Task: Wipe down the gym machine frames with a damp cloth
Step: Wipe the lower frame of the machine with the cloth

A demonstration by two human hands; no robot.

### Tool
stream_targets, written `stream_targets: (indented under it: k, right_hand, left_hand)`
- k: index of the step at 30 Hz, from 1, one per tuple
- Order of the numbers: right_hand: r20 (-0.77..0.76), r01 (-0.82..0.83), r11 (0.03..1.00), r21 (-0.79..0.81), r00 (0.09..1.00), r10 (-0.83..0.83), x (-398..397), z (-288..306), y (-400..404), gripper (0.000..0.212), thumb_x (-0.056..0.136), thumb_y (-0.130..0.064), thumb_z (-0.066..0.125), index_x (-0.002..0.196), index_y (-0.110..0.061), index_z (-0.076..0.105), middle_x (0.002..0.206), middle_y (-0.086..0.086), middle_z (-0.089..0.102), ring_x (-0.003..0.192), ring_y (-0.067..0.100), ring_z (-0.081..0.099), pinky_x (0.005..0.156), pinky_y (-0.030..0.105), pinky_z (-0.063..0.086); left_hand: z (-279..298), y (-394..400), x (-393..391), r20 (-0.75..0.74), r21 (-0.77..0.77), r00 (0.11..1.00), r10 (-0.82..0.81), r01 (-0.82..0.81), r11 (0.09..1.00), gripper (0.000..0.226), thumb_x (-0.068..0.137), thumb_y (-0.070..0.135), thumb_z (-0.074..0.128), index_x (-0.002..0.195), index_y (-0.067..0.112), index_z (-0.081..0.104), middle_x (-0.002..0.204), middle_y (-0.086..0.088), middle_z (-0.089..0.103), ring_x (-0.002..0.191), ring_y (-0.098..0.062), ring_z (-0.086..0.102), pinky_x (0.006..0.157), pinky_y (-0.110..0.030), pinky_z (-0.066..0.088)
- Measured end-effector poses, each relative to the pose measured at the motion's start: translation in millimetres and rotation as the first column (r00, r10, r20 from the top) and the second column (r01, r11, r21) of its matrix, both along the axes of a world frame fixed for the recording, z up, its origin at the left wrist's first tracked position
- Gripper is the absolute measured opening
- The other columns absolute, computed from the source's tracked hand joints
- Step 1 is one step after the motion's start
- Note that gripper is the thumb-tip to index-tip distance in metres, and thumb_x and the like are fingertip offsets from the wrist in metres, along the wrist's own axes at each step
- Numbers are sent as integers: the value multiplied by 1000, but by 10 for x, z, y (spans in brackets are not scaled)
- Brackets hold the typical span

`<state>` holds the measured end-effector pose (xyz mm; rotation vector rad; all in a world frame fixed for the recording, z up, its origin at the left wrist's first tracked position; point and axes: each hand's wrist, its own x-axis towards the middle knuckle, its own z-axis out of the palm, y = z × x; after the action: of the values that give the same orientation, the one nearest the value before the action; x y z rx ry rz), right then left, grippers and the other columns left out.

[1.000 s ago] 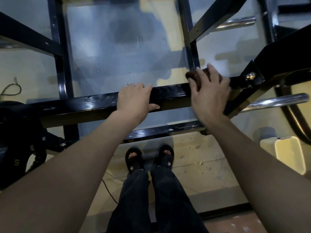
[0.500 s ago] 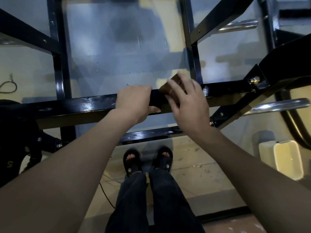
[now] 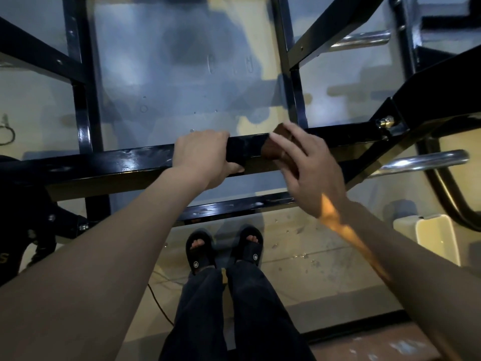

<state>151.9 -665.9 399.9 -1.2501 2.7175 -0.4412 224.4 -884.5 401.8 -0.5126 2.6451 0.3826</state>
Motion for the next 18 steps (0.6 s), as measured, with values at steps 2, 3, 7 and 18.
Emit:
stream_targets:
  k: [2,3,7,18]
  right_hand:
    - [-28,216,975,54,976,-214,-275,6,38,50,102,-35,58,150,-25,52,161,0,41,136,31,43,111,44,42]
    - [-41,318,946,60,948,-316,-393,-14,-54,47,103,-37,55,149,-26,53,160,-1,43,136,31,41,113,45,41]
    - [-62,214,976,38,975,-211,-150,-109,-604,42,102,-37,49,140,-23,61,153,2,52,124,37,49,108,45,42]
    - [-121,298,942,151,952,-282,-608,-34,-93,44,106,-40,47,145,-20,55,154,-3,52,142,28,36,115,44,33]
  left_hand:
    - [16,-2,-2,18,0,1000,16,-16,1000,55,82,73,69,104,25,53,97,-1,61,89,-30,57,69,-37,35]
    - [20,-10,-3,25,10,999,27,-27,1000,54,82,72,70,102,25,52,95,0,60,87,-30,54,69,-37,35]
    - [7,-15,-5,11,38,999,36,-36,999,51,81,70,71,105,27,56,99,1,64,95,-32,62,69,-35,33]
    - [35,-19,-2,10,53,1000,2,-2,999,54,83,72,68,110,28,55,109,0,65,102,-33,62,71,-36,34]
